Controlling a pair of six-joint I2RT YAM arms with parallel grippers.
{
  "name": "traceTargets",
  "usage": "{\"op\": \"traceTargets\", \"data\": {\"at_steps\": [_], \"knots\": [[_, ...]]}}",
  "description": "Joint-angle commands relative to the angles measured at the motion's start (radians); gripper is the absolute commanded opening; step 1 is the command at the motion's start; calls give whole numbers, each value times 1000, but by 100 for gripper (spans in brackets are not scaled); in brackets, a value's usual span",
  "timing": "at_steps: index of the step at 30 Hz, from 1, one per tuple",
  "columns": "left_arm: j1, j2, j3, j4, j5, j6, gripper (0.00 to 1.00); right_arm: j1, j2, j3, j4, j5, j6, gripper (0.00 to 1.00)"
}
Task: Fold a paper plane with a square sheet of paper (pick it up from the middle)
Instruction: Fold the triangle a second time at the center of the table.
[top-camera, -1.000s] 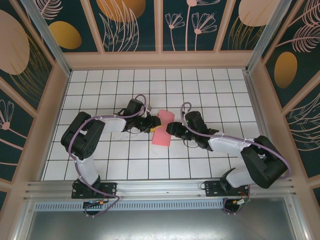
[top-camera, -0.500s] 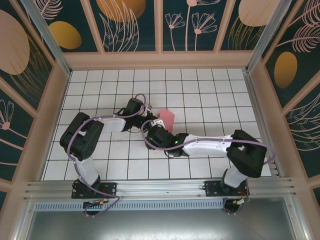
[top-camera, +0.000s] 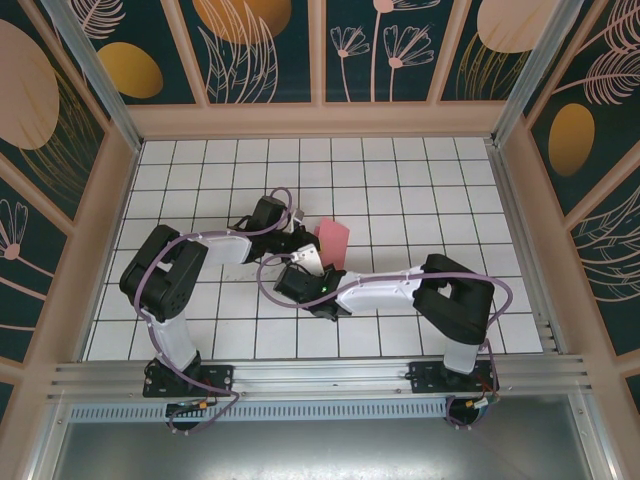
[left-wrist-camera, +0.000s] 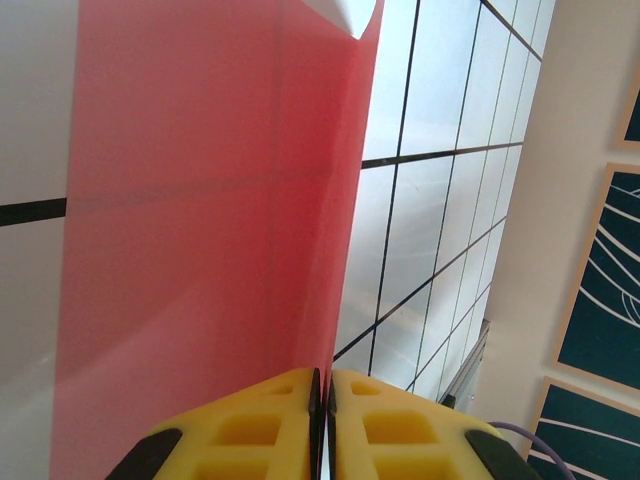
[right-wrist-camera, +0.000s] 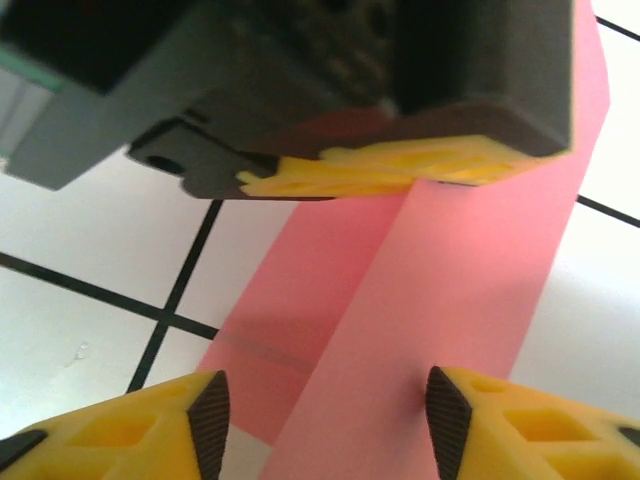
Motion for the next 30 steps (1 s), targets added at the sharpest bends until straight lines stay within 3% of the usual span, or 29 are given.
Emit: {"op": "traceTargets", "data": {"at_steps": [1, 11, 14, 19, 24, 30], "knots": [[-6, -31, 18, 7, 11, 4, 14, 4, -13, 13, -42, 57, 27, 46], [-6, -41, 13, -7, -9, 3, 16, -11, -101, -45, 7, 21, 13, 11], [-7, -59, 16, -29, -36, 7, 25, -27, -113, -59, 26, -15, 1, 4], [-6, -143, 7, -155, -228, 34, 45, -63, -158, -104, 101, -116, -21, 0], [-6, -255, -58, -220, -414, 14, 52, -157, -274, -227, 263, -325, -20, 0], [-5, -339, -154, -151, -401, -12, 47, -383, -443, -441, 522, -774, 12, 0]]}}
